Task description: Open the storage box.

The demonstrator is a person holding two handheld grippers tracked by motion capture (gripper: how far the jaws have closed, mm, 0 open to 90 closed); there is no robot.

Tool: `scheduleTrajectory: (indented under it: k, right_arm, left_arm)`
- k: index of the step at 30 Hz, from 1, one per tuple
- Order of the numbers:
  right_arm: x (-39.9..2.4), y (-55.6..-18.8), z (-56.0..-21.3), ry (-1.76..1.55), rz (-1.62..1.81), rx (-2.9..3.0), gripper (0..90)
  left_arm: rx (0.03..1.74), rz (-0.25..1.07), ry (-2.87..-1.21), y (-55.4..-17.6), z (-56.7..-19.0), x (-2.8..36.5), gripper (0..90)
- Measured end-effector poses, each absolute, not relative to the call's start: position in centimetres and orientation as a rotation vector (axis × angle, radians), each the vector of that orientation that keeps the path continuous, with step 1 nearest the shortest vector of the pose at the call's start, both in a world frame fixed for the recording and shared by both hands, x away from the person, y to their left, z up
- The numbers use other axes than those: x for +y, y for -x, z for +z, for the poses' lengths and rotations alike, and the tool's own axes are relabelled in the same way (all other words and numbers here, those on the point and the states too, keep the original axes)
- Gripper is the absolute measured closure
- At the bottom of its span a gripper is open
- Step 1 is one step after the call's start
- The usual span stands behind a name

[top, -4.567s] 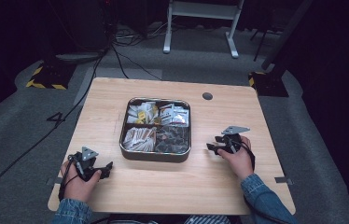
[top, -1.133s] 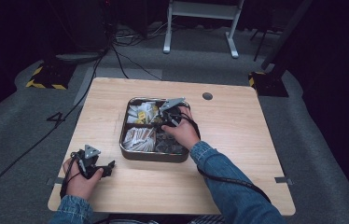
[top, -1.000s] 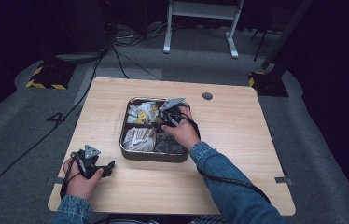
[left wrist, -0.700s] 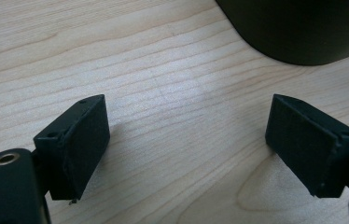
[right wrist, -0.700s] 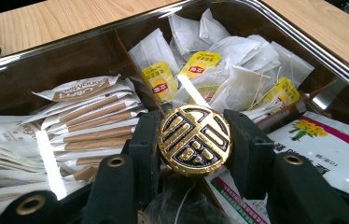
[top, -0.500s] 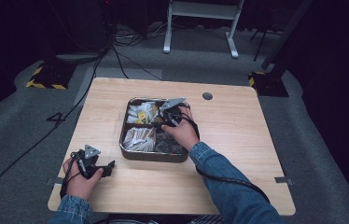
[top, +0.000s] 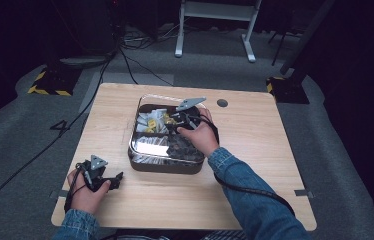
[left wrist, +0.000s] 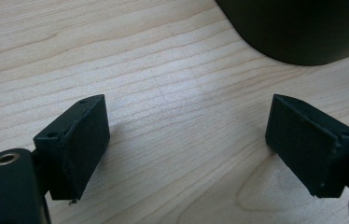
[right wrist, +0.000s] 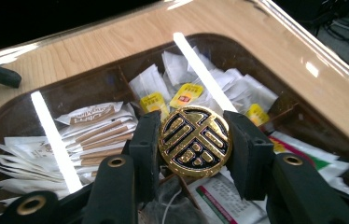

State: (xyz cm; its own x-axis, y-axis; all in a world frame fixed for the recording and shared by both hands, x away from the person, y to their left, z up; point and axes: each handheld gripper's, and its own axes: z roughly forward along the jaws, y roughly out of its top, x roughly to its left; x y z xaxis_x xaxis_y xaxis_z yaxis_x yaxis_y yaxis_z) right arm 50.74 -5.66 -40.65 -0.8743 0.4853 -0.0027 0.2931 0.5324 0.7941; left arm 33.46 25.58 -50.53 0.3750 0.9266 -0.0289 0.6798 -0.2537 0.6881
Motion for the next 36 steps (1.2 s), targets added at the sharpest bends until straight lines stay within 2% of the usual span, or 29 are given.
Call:
scheduleTrajectory:
  k: [18, 36]
  right_arm:
    - [-10.8, -50.3, -35.7, -0.643, 1.286, 2.46, 58.5]
    - [-17.8, -49.5, -34.2, -0.7, 1.251, 2.421, 58.5]
  left_arm:
    - [1.382, 0.516, -2.019, -33.5, -50.5, 25.6, 14.1]
    - [1.38, 0.517, -2.02, -33.5, -50.5, 25.6, 14.0]
